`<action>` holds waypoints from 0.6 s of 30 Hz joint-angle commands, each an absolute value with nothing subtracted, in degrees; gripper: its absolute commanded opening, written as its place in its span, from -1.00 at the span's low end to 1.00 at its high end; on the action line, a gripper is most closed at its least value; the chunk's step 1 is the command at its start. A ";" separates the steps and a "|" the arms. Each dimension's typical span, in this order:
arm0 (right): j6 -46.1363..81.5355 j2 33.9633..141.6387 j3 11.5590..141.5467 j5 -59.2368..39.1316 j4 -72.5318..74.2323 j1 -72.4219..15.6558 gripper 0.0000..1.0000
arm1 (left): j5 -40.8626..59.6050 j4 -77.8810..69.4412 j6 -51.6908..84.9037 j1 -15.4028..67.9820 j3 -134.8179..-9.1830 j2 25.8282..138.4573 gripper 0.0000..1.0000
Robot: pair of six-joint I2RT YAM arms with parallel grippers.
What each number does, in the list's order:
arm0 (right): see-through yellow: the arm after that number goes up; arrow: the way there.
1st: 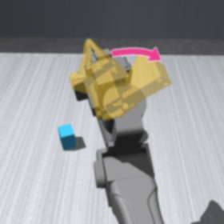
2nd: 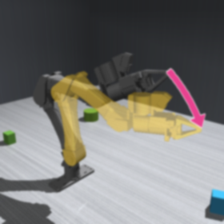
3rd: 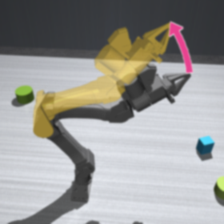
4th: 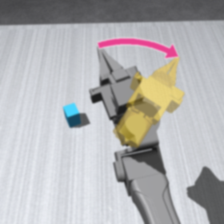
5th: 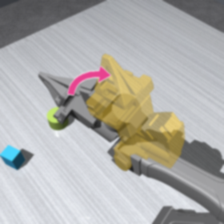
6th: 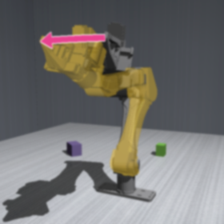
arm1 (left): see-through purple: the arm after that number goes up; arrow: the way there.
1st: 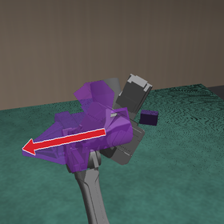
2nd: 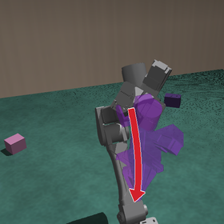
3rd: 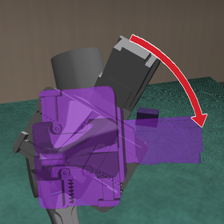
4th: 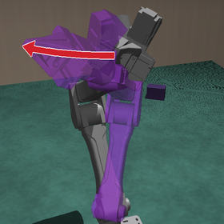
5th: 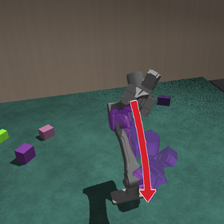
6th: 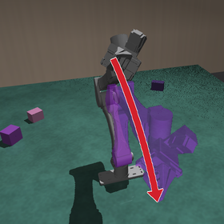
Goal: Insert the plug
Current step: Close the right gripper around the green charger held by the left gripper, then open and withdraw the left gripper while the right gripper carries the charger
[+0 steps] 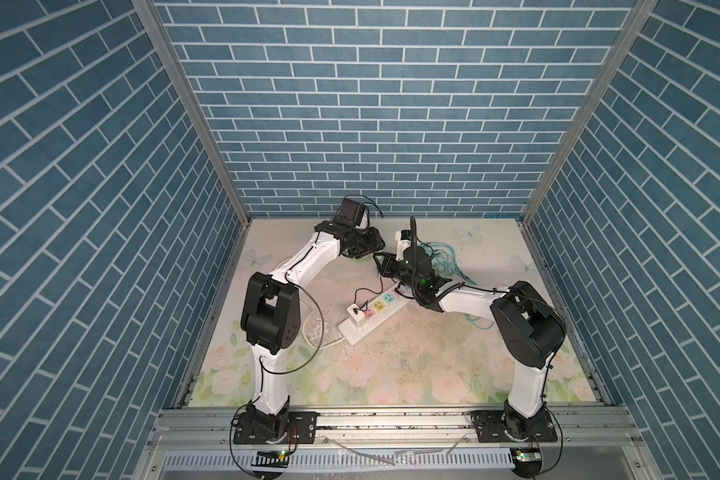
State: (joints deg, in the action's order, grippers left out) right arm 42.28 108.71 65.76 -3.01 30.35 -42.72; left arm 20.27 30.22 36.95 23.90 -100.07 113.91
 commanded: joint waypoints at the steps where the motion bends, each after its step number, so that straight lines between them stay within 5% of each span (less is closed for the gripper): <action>1: 39.27 104.80 69.39 -7.33 19.67 -42.39 -0.98 | 19.18 28.56 36.33 22.49 -99.19 110.54 0.18; 8: 36.71 101.13 69.19 -13.17 11.26 -39.67 -1.00 | 18.38 30.05 34.51 20.16 -99.53 109.01 0.30; 18: 11.46 108.33 98.03 -25.88 -47.08 -35.70 -1.00 | 8.84 37.18 25.62 16.81 -91.24 97.17 0.33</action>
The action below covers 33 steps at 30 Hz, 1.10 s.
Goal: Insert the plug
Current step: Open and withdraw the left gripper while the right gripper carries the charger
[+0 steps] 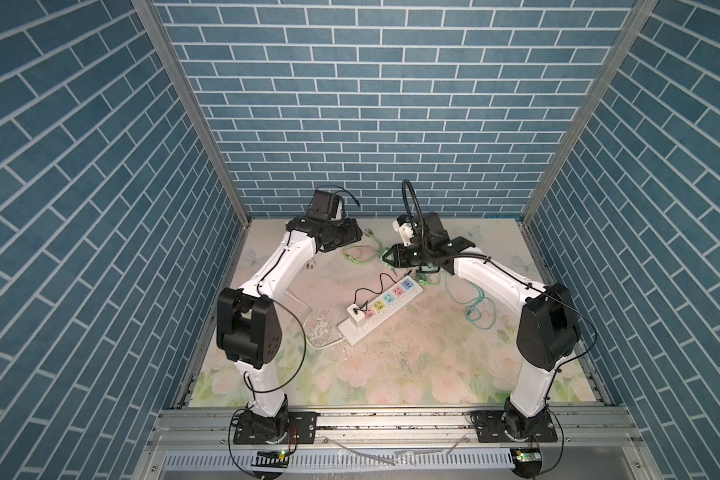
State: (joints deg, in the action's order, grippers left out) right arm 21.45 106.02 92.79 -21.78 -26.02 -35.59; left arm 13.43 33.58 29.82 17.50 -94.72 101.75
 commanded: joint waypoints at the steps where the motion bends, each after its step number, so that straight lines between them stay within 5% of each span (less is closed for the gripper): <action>1: 9.81 109.25 100.23 -25.88 -51.12 -35.78 -1.00 | 8.13 37.18 25.03 16.79 -89.34 95.67 0.33; 15: -1.30 115.61 107.81 -15.01 -76.00 -40.35 -1.00 | 2.67 38.70 21.85 16.70 -70.14 76.97 0.34; 33: -3.87 131.88 126.42 -11.31 -89.08 -46.98 -1.00 | 4.85 36.05 22.63 16.70 -62.74 72.26 0.31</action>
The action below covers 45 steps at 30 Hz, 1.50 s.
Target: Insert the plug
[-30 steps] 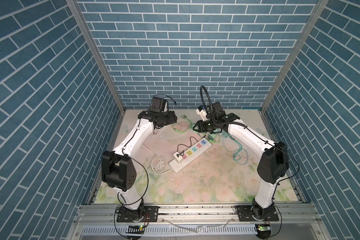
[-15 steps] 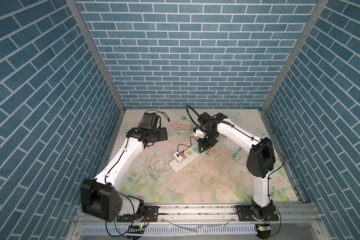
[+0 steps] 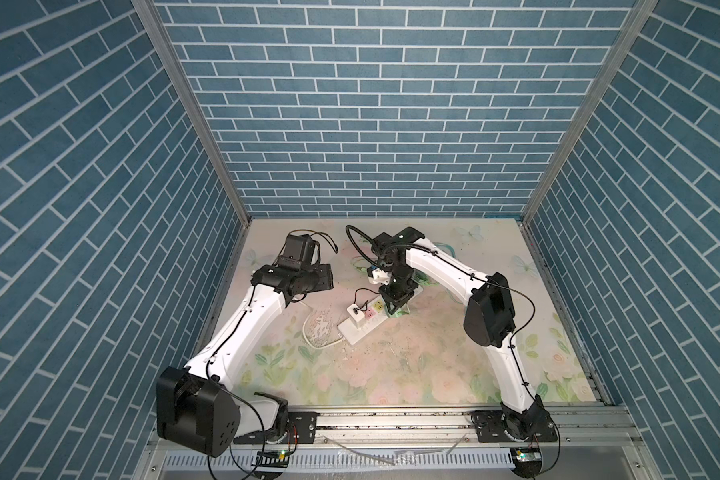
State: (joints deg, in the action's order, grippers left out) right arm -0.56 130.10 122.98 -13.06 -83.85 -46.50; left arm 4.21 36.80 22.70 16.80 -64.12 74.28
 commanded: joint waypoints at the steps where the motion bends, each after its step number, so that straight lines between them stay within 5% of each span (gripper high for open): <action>1: -3.78 132.48 127.21 -10.98 -89.39 -47.02 -1.00 | 5.30 35.73 22.57 16.74 -62.18 71.82 0.30; 10: -3.81 133.37 128.94 -5.43 -92.65 -47.46 -1.00 | 5.77 34.79 19.61 19.95 -57.34 68.24 0.29; 19: -3.83 125.16 116.02 -2.67 -89.10 -45.83 -1.00 | -2.10 33.69 17.70 34.43 -56.46 69.17 0.22; 30: -5.07 118.07 108.09 -12.21 -82.50 -41.89 -1.00 | -9.68 23.32 10.16 48.12 -53.48 70.06 0.14; 45: -2.86 118.32 111.51 -22.62 -84.08 -40.13 -1.00 | -7.78 -2.76 -7.08 52.38 -37.63 64.92 0.28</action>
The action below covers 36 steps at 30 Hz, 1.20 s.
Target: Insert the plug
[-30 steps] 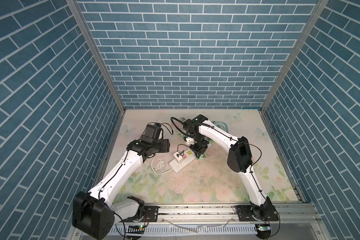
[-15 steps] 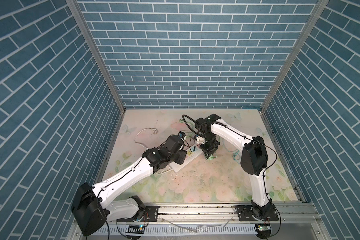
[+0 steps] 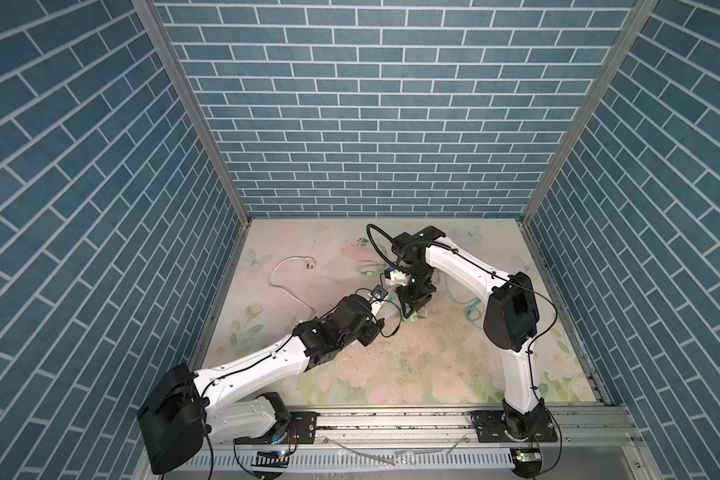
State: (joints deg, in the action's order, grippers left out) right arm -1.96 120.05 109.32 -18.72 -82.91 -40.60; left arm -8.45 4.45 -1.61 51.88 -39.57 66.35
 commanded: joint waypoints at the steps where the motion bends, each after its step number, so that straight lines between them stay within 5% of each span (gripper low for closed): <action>1: -2.81 118.30 111.61 -23.71 -84.03 -39.95 -1.00 | -7.74 -4.58 -8.09 52.55 -36.71 64.66 0.29; 16: -0.40 118.39 113.03 -28.63 -83.69 -38.98 -1.00 | -2.16 -20.02 -23.40 56.28 -29.01 66.41 0.42; 36: 0.35 117.46 112.41 -32.37 -82.83 -39.64 -1.00 | -5.82 -24.21 -29.43 56.23 -34.97 78.45 0.42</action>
